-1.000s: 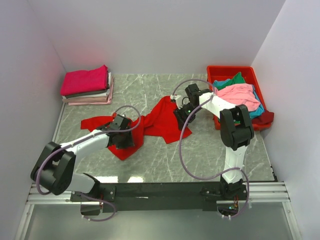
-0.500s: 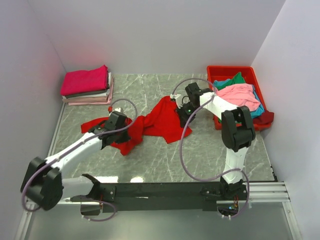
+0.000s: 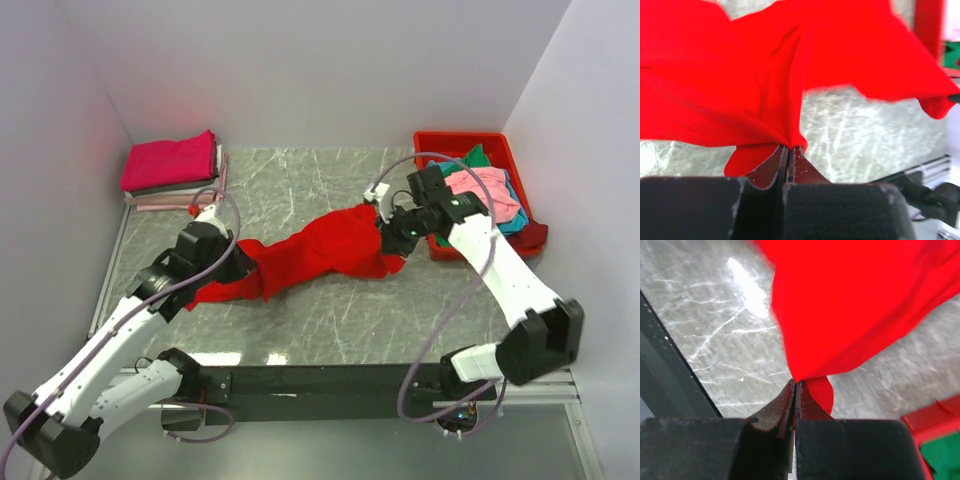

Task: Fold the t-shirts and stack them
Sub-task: Flatten the tshirt out

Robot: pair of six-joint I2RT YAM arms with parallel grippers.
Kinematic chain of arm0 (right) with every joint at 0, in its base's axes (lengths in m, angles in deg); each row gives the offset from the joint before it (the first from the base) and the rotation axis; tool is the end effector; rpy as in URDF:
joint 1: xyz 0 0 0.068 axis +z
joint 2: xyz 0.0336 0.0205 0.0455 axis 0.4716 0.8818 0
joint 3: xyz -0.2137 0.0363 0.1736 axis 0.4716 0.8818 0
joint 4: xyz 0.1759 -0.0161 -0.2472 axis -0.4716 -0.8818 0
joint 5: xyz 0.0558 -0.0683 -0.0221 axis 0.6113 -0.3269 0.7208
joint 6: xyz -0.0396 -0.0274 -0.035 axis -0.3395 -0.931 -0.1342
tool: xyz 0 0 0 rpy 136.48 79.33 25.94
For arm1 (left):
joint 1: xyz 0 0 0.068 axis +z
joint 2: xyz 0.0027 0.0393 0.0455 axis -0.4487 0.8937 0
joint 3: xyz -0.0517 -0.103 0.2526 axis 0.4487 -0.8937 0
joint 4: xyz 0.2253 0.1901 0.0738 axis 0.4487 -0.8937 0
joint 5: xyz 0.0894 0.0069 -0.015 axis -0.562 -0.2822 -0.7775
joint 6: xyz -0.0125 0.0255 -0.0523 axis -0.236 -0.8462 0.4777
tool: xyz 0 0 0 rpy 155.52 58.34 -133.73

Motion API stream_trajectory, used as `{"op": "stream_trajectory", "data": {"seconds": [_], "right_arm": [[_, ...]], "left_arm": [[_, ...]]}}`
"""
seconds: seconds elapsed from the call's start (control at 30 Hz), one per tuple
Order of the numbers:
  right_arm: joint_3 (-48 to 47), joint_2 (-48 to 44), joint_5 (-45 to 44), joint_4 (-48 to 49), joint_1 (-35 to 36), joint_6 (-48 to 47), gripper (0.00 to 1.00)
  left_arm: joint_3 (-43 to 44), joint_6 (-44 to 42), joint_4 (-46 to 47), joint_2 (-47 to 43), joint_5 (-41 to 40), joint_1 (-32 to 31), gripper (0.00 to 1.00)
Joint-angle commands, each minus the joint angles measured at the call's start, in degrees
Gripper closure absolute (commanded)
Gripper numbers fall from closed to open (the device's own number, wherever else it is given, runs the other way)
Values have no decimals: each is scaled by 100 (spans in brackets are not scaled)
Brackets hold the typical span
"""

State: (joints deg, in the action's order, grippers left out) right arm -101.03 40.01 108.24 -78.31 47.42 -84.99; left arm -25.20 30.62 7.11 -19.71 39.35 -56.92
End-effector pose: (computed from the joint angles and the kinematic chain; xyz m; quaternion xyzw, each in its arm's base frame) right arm 0.2981 0.1269 0.3030 -0.4784 0.8079 0.2123 0.2708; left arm 0.2023 -0.1170 0.2949 -0.1121 0.8892 -0.2602 0.3593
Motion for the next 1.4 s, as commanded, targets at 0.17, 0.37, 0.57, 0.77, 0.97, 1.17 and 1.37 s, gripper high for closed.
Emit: {"op": "stream_trajectory", "data": {"seconds": [0.17, 0.37, 0.57, 0.77, 0.97, 1.17, 1.37], "right_arm": [[-1271, -803, 232, -4, -13, 296, 100], [-2878, 856, 312, 1357, 233, 1621, 100], [-5854, 3720, -2635, 2555, 584, 3417, 92], [-4612, 3647, -2619, 2994, 559, 3015, 30], [-1992, 2064, 714, 1941, 365, 327, 25], [-1749, 2730, 340, 1998, 488, 1638, 33], [-1898, 3389, -978, 3011, 488, 3617, 33]], "left_arm": [[1566, -114, -171, -291, -667, -15, 100], [1725, -238, 899, 656, -425, 1411, 100], [1961, 167, 1877, 2589, 339, 3007, 67], [2279, -385, 1789, 2700, 341, 3299, 18], [1454, -1344, 1482, 1575, 1558, 3299, 16], [-382, -617, 1304, 766, 2336, 2616, 18], [-1158, 395, 1437, 385, 958, 1383, 14]]}}
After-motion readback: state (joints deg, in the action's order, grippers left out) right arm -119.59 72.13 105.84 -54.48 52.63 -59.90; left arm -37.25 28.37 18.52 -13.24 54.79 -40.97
